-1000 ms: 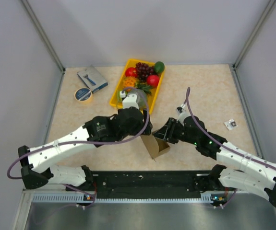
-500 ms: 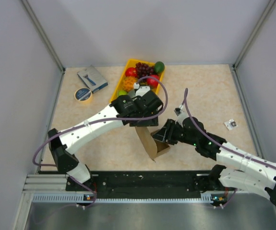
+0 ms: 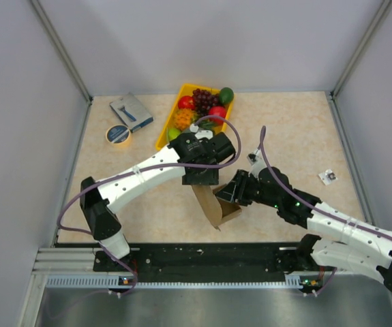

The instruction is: Fold the paper box

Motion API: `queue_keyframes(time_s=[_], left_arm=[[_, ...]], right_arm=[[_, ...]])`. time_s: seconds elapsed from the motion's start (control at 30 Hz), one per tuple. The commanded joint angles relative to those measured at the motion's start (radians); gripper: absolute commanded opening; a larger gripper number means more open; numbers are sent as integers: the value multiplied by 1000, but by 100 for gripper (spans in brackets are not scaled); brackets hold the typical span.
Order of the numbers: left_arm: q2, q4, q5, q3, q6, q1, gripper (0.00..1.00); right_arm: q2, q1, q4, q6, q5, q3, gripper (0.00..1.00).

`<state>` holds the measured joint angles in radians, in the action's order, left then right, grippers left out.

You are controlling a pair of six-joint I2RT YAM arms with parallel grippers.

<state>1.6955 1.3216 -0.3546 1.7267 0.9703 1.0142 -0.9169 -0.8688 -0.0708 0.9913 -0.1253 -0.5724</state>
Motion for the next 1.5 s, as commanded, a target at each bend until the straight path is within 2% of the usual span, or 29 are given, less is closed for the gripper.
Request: queue_keyframes(time_s=[0.0, 0.13, 0.3, 0.4, 0.53, 0.6, 0.7, 0.73, 0.8, 0.9, 0.93, 0.97, 1.03, 1.17, 1.2, 1.37, 1.47], left_arm=[[33, 80, -10, 48, 2, -5, 61], [33, 87, -30, 57, -1, -8, 54], [21, 44, -9, 40, -15, -14, 31], [6, 30, -14, 27, -24, -17, 22], [-29, -5, -27, -9, -68, -22, 5], [-52, -28, -33, -22, -102, -26, 3], [-80, -53, -56, -35, -150, -34, 0], [-86, -79, -57, -38, -166, -37, 0], [-89, -90, -50, -32, -222, -51, 0], [-83, -88, -69, -10, -306, -62, 0], [-80, -84, -78, -7, -341, -63, 0], [-79, -78, -89, -6, -361, -65, 0], [-83, -78, -118, -9, -431, -66, 0], [-103, -90, -167, -36, -548, -86, 0], [-109, -113, -159, -45, -568, -94, 0], [-145, -185, -104, -102, -640, -111, 0], [-174, -257, -67, -153, -660, -112, 0]], right_arm=[[-2, -16, 42, -29, 12, -35, 41], [-2, -25, 42, -33, 30, -35, 41], [0, -33, 29, -42, 36, -49, 41], [6, -33, -1, -52, 59, -55, 41], [3, -13, -136, -144, 145, -121, 43], [-11, 25, -282, -244, 173, -162, 44], [-13, 170, -421, -337, 204, -201, 45], [-5, 282, -429, -356, 176, -189, 48], [10, 405, -457, -388, 142, -181, 54], [-2, 583, -478, -419, 81, -191, 72], [-16, 609, -484, -422, 101, -207, 82], [-29, 657, -492, -422, 122, -217, 89], [-95, 700, -533, -389, 278, -256, 99], [-253, 853, -593, -341, 340, -349, 99], [-279, 935, -590, -329, 328, -365, 99], [-431, 1073, -604, -353, 407, -452, 99], [-468, 1159, -592, -382, 380, -468, 99]])
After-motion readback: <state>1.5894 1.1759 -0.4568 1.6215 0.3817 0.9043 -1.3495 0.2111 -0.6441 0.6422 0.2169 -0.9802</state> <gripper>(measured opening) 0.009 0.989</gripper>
